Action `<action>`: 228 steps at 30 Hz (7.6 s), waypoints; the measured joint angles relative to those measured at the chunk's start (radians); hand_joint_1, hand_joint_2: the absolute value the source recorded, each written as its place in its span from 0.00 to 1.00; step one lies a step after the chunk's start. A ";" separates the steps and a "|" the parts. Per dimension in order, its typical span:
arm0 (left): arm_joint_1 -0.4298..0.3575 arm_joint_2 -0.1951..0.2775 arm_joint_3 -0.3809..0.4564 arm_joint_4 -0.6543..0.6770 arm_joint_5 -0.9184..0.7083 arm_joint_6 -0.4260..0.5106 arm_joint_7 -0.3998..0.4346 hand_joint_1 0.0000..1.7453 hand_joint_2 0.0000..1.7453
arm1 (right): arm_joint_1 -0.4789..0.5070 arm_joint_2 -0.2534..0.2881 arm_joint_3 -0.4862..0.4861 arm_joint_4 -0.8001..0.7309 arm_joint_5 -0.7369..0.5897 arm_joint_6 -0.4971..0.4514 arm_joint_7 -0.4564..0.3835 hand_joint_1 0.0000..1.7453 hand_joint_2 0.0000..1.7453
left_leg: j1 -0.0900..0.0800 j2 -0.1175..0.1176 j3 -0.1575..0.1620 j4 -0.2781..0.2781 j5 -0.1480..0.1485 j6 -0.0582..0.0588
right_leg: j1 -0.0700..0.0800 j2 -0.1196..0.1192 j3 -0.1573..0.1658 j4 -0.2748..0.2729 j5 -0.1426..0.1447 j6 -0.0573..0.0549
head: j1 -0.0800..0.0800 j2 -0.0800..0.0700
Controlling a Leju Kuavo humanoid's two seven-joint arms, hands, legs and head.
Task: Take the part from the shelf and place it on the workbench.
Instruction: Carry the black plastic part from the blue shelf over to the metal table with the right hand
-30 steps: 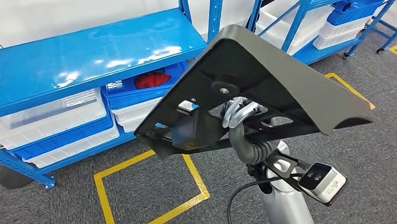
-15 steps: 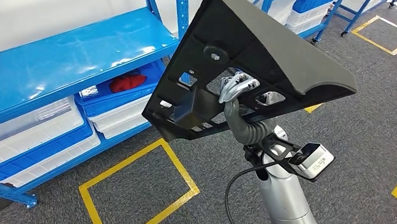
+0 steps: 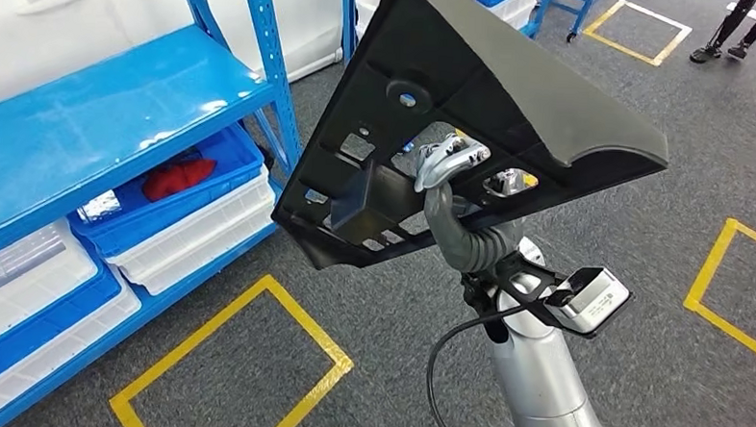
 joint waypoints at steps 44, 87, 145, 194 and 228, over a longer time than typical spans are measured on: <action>-0.004 -0.004 -0.003 0.000 0.000 0.011 0.004 0.00 0.00 | 0.076 0.010 0.003 -0.027 0.207 -0.273 0.059 1.00 1.00 | -0.012 0.138 0.011 -0.007 -0.006 0.022 | 0.009 -0.171 0.000 0.023 -0.022 0.007 | 0.000 0.000; 0.006 -0.019 -0.008 0.000 0.000 0.004 0.004 0.00 0.00 | 0.101 0.015 0.055 -0.063 0.213 -0.238 -0.045 1.00 1.00 | -0.005 0.072 -0.115 0.257 -0.111 -0.013 | 0.008 -0.068 0.015 -0.015 -0.013 -0.026 | 0.000 0.000; 0.002 0.036 -0.059 0.003 0.000 0.160 0.132 0.00 0.00 | 0.166 -0.019 0.005 0.014 0.148 -0.259 -0.037 1.00 1.00 | -0.006 0.079 -0.079 0.210 -0.132 -0.007 | 0.014 -0.105 0.026 -0.026 -0.015 -0.026 | 0.000 0.000; 0.001 0.045 -0.121 0.007 0.000 0.113 0.171 0.00 0.00 | 0.212 -0.029 0.046 -0.013 0.015 0.067 -0.057 1.00 1.00 | 0.003 0.107 0.004 -0.008 -0.007 0.032 | -0.004 -0.111 -0.115 0.259 -0.127 0.038 | 0.000 0.000; -0.011 -0.001 -0.130 0.007 0.000 0.113 0.141 0.00 0.00 | 0.041 -0.044 0.136 -0.082 -0.180 0.232 -0.002 1.00 1.00 | 0.001 0.123 0.007 -0.008 -0.009 0.022 | -0.001 -0.146 -0.005 0.031 -0.022 0.036 | 0.000 0.000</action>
